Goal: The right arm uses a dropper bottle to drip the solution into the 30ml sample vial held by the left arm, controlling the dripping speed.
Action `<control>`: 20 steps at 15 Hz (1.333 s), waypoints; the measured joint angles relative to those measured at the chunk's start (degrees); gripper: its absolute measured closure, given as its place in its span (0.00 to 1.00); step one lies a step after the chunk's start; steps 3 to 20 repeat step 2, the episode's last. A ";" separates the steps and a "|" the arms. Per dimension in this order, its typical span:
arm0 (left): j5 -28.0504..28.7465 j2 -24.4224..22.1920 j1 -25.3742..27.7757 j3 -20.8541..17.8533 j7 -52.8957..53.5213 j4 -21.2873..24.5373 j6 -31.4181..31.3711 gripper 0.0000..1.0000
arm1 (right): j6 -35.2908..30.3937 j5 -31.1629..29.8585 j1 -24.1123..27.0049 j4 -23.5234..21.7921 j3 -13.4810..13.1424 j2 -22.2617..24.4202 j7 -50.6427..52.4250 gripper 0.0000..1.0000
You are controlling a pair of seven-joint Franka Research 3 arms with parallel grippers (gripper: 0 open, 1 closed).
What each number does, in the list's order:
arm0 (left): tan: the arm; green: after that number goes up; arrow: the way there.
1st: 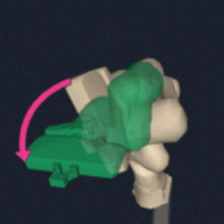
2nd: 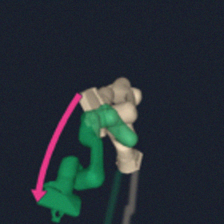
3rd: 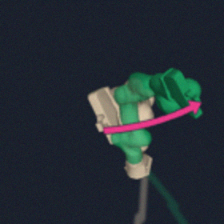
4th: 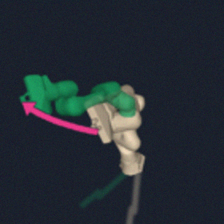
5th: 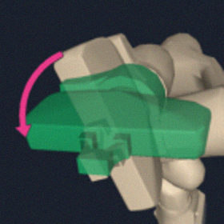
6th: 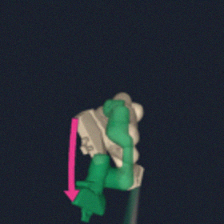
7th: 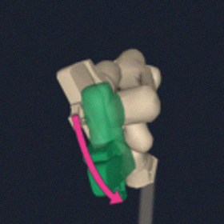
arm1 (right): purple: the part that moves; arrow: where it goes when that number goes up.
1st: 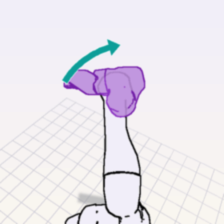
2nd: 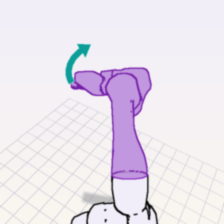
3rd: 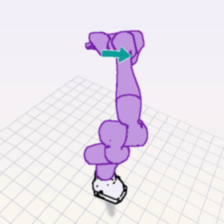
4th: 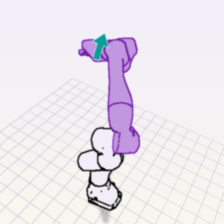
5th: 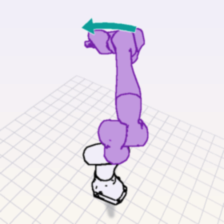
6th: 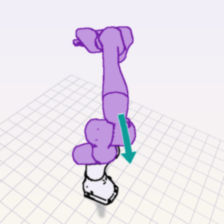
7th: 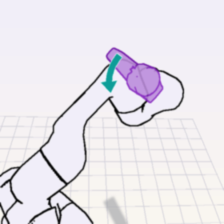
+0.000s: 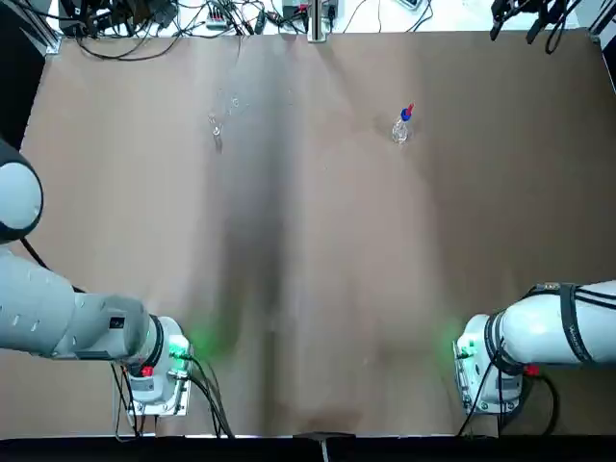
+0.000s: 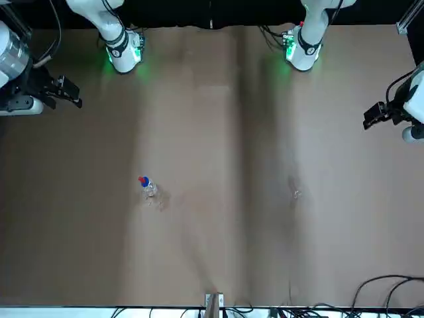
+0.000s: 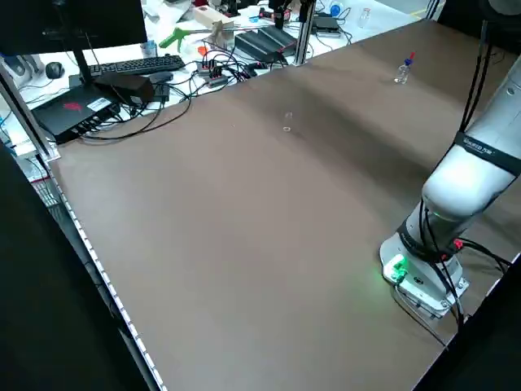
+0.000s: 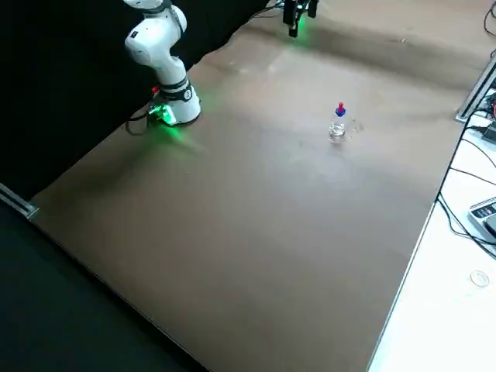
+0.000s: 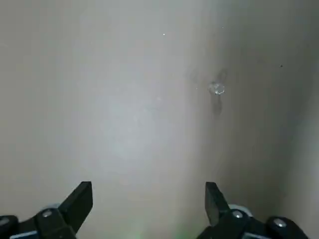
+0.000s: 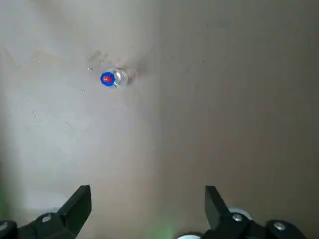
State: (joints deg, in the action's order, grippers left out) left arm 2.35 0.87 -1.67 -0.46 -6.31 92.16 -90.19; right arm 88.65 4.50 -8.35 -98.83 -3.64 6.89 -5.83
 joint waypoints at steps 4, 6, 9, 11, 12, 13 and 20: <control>0.00 0.00 0.00 0.00 0.04 -0.04 -0.30 0.00 | -0.69 -0.64 0.60 0.03 0.00 0.09 0.03 0.00; 0.00 0.00 0.00 0.00 0.04 -0.04 -0.30 0.00 | -0.69 -0.64 0.60 0.03 0.00 0.09 0.03 0.00; 0.00 0.00 0.00 0.00 0.04 -0.04 -0.30 0.00 | -0.69 -0.64 0.60 0.03 0.00 0.09 0.03 0.00; 0.00 0.00 0.00 0.00 0.04 -0.04 -0.30 0.00 | -0.69 -0.64 0.60 0.03 0.00 0.09 0.03 0.00; 0.00 0.00 0.00 0.00 0.04 -0.04 -0.30 0.00 | -0.69 -0.64 0.60 0.03 0.00 0.09 0.03 0.00; 0.00 0.00 0.00 0.00 0.04 -0.04 -0.30 0.00 | -0.69 -0.64 0.60 0.03 0.00 0.09 0.03 0.00; 0.00 0.00 0.00 0.00 0.04 -0.04 -0.30 0.00 | -0.69 -0.64 0.60 0.03 0.00 0.09 0.03 0.00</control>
